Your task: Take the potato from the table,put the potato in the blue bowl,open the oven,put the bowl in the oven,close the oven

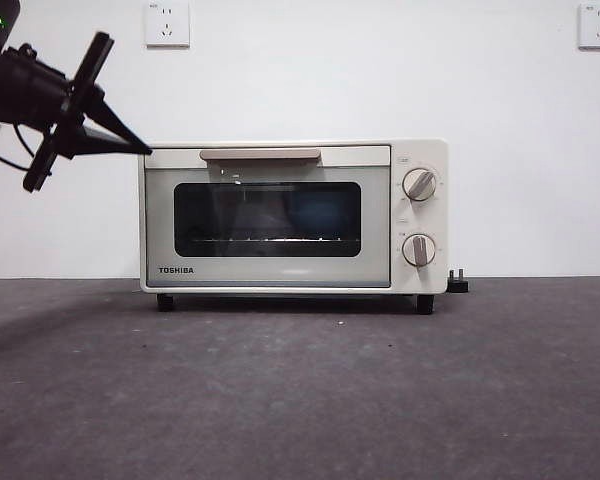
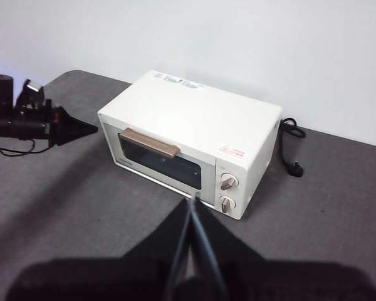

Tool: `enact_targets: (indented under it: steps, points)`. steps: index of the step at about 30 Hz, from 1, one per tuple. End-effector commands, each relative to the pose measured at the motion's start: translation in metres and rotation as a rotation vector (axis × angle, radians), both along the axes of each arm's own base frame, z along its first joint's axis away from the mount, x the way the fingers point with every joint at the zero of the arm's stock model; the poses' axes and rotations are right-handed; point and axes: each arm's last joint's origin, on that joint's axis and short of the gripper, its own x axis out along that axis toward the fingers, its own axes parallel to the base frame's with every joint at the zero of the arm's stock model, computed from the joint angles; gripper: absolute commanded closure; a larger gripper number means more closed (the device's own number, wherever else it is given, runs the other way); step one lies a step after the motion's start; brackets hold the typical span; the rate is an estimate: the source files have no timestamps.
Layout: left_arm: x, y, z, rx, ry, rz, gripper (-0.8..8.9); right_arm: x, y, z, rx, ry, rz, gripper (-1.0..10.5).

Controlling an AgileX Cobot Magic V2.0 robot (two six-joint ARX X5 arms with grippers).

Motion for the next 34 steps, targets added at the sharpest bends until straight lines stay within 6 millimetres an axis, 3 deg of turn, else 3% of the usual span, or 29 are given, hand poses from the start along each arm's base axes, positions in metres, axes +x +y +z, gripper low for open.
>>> enact_targets:
  steps: [1, 9, 13, 18, 22, 29, 34]
  points:
    - [0.000, -0.002, -0.001, -0.005, 0.002, -0.032, 8.21, 0.001, 0.000, -0.003, -0.020, 0.017, -0.013, 9.5]
    - [-0.008, -0.006, -0.001, -0.028, -0.005, -0.197, 8.21, 0.014, 0.005, -0.017, -0.115, 0.050, -0.099, 9.5]
    - [-0.028, -0.011, 0.009, 0.059, -0.017, -0.261, 8.21, 0.020, 0.007, -0.024, -0.153, 0.072, -0.136, 9.5]
    - [-0.076, -0.015, 0.034, 0.322, -0.046, -0.295, 8.21, 0.023, 0.008, -0.029, -0.180, 0.084, -0.160, 9.5]
    - [-0.126, -0.016, 0.062, 0.548, -0.063, -0.252, 8.21, 0.014, 0.003, -0.027, -0.164, 0.064, -0.161, 9.5]
    - [-0.206, -0.012, 0.109, 0.568, -0.234, -0.204, 8.18, -0.023, -0.021, -0.021, -0.088, -0.016, -0.171, 9.5]
    - [-0.246, -0.008, 0.129, 0.553, -0.379, -0.173, 8.18, -0.047, -0.038, -0.019, -0.059, -0.080, -0.211, 9.5]
